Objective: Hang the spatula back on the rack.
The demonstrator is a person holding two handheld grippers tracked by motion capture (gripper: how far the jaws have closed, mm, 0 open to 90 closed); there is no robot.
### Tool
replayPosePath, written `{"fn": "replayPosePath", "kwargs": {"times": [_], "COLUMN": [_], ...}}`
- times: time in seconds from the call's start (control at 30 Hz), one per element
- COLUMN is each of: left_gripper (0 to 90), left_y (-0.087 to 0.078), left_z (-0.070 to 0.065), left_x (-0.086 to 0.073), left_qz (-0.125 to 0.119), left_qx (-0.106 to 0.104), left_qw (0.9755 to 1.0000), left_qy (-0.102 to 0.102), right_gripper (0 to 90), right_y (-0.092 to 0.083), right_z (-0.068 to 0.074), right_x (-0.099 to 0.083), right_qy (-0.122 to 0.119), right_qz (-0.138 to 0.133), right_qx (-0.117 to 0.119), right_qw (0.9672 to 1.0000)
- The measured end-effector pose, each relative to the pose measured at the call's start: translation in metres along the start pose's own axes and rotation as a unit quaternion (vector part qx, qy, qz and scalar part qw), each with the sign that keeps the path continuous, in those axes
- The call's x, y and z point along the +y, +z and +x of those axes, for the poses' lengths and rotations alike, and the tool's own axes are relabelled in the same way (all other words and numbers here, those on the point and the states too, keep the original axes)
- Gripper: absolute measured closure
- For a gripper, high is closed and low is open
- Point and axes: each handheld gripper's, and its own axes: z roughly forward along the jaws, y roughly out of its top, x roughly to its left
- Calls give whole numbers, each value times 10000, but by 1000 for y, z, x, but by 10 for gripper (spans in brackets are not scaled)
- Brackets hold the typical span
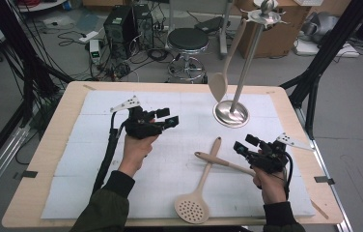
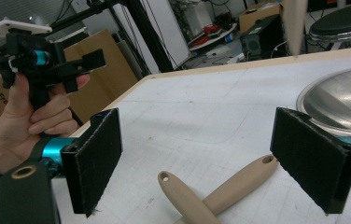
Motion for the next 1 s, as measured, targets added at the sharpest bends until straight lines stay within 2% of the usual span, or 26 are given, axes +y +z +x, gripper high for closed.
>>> {"fn": "replayPosePath", "kwargs": {"times": [0.43,0.87,1.0], "left_gripper": [301,301,301], "left_y": [-33,-60,-71], "left_z": [-1,8,10], "left_x": [-20,-35,-40], "left_qz": [-33,-104,-130], "left_qx": [113,261,324], "left_qw": [9999,9996,9993], "left_qy": [-33,-67,-134], "right_gripper": [159,159,159], "right_y": [4,10,11], "right_z": [4,6,6], "right_x": [-2,-5,-6], "right_qy": [-79,-119,-126], "right_qz": [102,231,257], "right_qx": [-18,-71,-62], "right_qw": [9999,9996,9996]}}
